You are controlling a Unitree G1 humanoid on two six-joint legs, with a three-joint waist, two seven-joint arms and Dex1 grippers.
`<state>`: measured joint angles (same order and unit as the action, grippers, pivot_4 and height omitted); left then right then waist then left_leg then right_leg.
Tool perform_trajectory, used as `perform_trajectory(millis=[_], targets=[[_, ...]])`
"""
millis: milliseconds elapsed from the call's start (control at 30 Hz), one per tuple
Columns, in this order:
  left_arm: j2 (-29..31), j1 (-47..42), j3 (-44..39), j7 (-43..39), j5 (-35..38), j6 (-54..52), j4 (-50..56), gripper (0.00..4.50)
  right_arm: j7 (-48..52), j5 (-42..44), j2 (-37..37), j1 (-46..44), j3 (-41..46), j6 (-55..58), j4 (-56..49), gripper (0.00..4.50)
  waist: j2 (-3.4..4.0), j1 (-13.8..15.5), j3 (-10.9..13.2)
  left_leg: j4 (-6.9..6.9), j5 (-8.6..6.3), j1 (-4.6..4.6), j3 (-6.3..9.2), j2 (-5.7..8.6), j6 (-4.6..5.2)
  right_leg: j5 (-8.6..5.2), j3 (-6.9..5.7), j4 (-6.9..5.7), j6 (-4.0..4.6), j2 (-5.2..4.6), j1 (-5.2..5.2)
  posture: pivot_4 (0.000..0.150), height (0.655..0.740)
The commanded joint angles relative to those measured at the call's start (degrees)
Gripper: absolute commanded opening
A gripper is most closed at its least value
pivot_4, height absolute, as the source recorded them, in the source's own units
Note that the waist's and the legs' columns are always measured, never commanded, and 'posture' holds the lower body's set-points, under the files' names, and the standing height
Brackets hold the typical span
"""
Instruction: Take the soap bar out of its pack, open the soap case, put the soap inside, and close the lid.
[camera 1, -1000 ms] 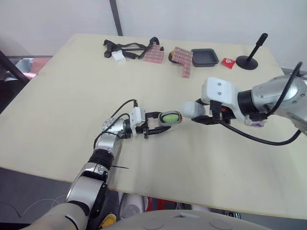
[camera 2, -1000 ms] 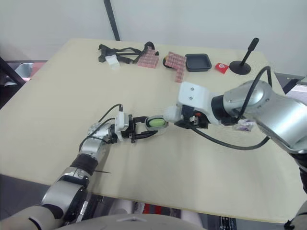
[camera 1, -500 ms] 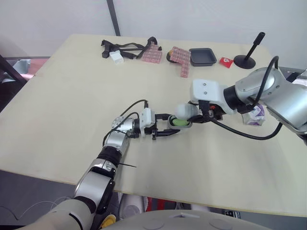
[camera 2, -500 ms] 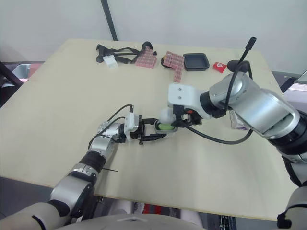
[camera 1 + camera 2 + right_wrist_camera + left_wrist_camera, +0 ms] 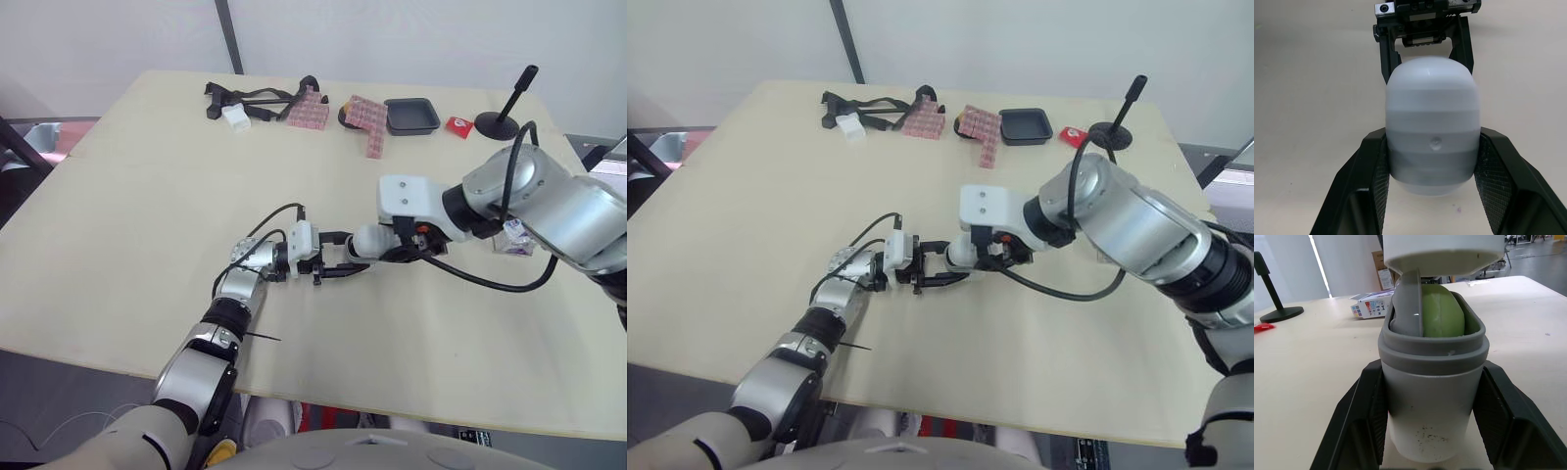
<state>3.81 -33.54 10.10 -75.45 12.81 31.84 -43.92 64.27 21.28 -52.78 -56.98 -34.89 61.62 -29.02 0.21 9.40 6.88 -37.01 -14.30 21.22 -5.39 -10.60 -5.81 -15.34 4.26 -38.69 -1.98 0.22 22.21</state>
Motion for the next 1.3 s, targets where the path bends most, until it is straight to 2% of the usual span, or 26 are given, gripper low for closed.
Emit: perform_trajectory(millis=[33,700,767,900,933,1200,1300], targets=[[0.03,-0.71,-0.06,0.24,-0.23,0.70,0.21,1.94,0.36,-1.30,0.50,-1.61,0.30,0.38,-0.21,1.94,0.00,0.00,0.00,0.00,0.00,-0.01,0.00,0.00,0.00,0.00,0.00,-0.02,0.00,0.00,0.00,0.150,0.7400],[-0.02,-0.97,-0.09,0.98,-0.55,1.11,-0.26,1.94,0.24,-3.71,3.79,-2.95,-1.92,2.12,1.24,1.94,0.00,-0.09,0.00,-0.07,0.01,-0.03,-0.02,0.01,0.00,0.00,0.01,-0.20,0.01,-0.03,0.06,0.150,0.7400],[-0.04,-1.04,-0.08,0.96,-0.55,1.20,-0.37,1.94,0.06,-3.89,3.89,-2.94,-1.99,2.19,1.40,2.97,0.00,-0.09,0.00,-0.08,0.01,-0.03,-0.02,0.01,0.00,0.00,0.01,-0.21,0.01,-0.03,0.06,0.150,0.7400],[-0.04,-1.14,-0.09,0.91,-0.54,1.31,-0.51,1.94,-0.43,-4.44,3.96,-2.78,-2.21,1.78,1.90,4.26,0.00,-0.08,0.00,-0.11,0.01,-0.01,-0.02,0.01,0.01,-0.01,0.01,-0.22,0.01,-0.03,0.07,0.150,0.7400],[-0.02,-1.16,-0.08,0.89,-0.56,1.33,-0.52,1.94,-0.55,-4.64,3.89,-2.70,-2.23,1.60,2.06,4.47,0.00,-0.08,0.00,-0.11,0.01,-0.01,-0.03,0.01,0.01,-0.01,0.01,-0.23,0.01,-0.03,0.07,0.150,0.7400],[0.23,-1.38,-0.11,0.51,-0.55,1.39,-0.64,1.94,-0.55,-5.00,2.52,-1.98,-0.68,1.11,0.42,4.47,0.00,-0.07,0.00,-0.11,0.01,0.00,-0.02,0.01,0.01,-0.01,0.01,-0.23,0.01,-0.03,0.08,0.150,0.7400],[0.33,-1.32,-0.28,0.59,-0.43,1.18,-0.55,1.94,-0.25,-3.69,0.07,-1.32,2.51,1.74,-2.08,4.47,0.00,-0.05,0.00,-0.11,0.01,0.00,-0.02,0.01,0.01,-0.01,0.01,-0.24,0.01,-0.03,0.09,0.150,0.7400]])
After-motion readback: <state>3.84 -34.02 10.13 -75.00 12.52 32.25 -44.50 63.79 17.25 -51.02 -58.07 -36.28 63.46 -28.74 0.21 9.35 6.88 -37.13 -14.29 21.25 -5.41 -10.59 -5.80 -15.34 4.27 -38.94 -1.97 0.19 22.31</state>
